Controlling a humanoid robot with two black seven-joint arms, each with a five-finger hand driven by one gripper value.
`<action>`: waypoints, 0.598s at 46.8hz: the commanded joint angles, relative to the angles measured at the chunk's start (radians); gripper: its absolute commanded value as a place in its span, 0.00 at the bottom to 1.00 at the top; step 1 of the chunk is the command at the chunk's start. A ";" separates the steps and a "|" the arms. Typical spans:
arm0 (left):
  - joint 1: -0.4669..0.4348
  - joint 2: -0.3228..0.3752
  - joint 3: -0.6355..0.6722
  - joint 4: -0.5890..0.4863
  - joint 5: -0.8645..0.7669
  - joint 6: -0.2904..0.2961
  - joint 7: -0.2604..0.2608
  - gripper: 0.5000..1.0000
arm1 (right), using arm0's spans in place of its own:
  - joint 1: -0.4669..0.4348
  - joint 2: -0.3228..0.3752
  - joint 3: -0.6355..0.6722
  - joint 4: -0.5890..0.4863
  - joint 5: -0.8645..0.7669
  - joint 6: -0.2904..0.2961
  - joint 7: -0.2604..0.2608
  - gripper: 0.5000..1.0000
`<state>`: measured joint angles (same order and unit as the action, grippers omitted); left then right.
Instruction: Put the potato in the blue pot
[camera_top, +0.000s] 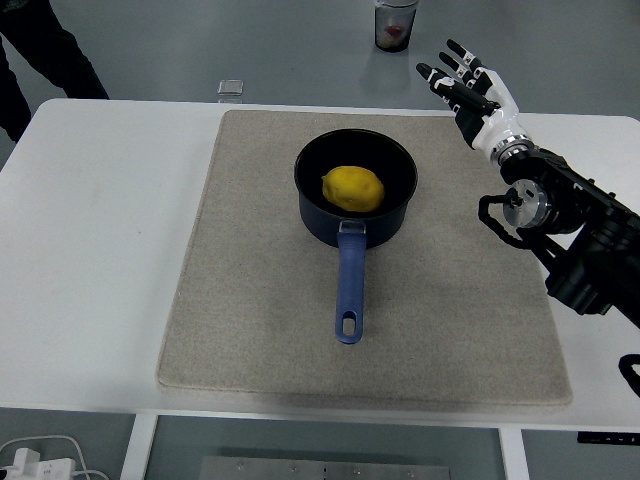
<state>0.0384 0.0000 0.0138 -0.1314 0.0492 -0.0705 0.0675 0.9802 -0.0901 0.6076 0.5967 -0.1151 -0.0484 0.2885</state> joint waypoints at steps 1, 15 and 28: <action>0.000 0.000 0.000 -0.001 0.000 0.000 0.000 0.99 | 0.000 -0.002 0.001 -0.002 0.034 -0.004 0.000 0.84; 0.000 0.000 0.000 0.001 0.000 0.000 0.000 0.99 | -0.002 -0.008 0.018 -0.044 0.071 0.005 0.000 0.84; 0.000 0.000 0.000 -0.001 0.000 0.000 0.000 0.99 | -0.012 -0.042 0.018 -0.064 0.095 0.027 0.000 0.84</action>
<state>0.0384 0.0000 0.0138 -0.1304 0.0492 -0.0705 0.0675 0.9709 -0.1285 0.6265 0.5429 -0.0244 -0.0292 0.2884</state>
